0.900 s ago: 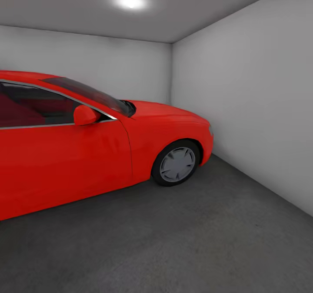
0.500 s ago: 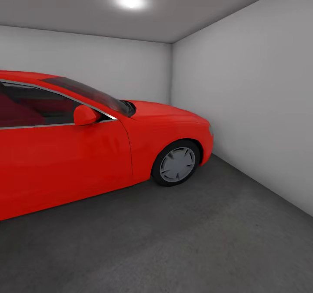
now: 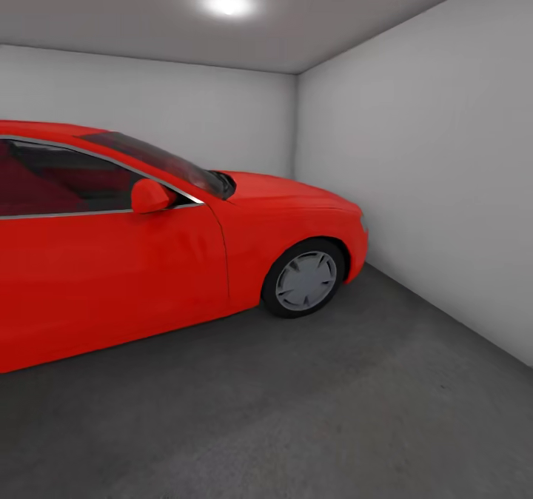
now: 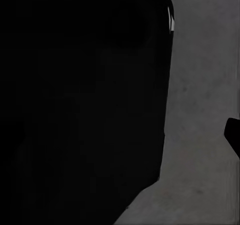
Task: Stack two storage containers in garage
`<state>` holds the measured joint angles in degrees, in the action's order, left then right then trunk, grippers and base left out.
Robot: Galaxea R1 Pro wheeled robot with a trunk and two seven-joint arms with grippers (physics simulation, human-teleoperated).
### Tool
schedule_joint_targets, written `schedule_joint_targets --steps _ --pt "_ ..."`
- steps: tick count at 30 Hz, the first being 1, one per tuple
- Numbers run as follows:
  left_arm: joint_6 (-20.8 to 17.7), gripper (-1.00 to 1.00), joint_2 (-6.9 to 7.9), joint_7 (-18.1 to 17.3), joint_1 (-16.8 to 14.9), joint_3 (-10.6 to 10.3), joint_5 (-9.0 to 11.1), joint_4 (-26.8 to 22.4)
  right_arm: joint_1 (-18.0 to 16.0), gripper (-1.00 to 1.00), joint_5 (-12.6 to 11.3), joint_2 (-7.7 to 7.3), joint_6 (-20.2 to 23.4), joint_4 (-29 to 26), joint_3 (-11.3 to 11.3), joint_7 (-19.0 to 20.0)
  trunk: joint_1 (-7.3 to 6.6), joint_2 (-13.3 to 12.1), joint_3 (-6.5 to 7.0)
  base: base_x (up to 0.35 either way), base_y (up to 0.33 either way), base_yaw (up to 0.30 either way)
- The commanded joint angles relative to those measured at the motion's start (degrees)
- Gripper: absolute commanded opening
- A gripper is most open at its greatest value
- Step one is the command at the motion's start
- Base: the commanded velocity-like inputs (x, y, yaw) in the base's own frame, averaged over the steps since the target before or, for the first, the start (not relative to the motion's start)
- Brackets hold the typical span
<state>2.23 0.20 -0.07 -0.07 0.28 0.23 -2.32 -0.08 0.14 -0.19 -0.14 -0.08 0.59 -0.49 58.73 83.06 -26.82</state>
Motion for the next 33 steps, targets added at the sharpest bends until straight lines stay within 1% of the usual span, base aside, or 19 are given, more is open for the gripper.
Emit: schedule_joint_targets --steps 1,15,33 --pt "0.1 1.0 0.09 0.0 0.0 0.0 0.0 -0.1 0.0 1.0 0.0 -0.08 0.0 0.0 0.1 -0.1 0.0 0.0 -0.02 0.0 0.0 0.235" --pt "0.1 1.0 0.24 0.1 0.0 -0.1 -0.2 -0.1 0.0 1.0 -0.1 0.0 -0.1 0.0 0.0 -0.1 0.0 0.0 0.32 0.0 0.0 0.266" --pt "0.1 1.0 0.24 0.1 0.0 -0.1 -0.2 -0.1 0.0 1.0 0.0 0.06 -0.1 0.1 -0.1 -0.2 0.0 0.0 0.34 0.0 0.0 0.285"
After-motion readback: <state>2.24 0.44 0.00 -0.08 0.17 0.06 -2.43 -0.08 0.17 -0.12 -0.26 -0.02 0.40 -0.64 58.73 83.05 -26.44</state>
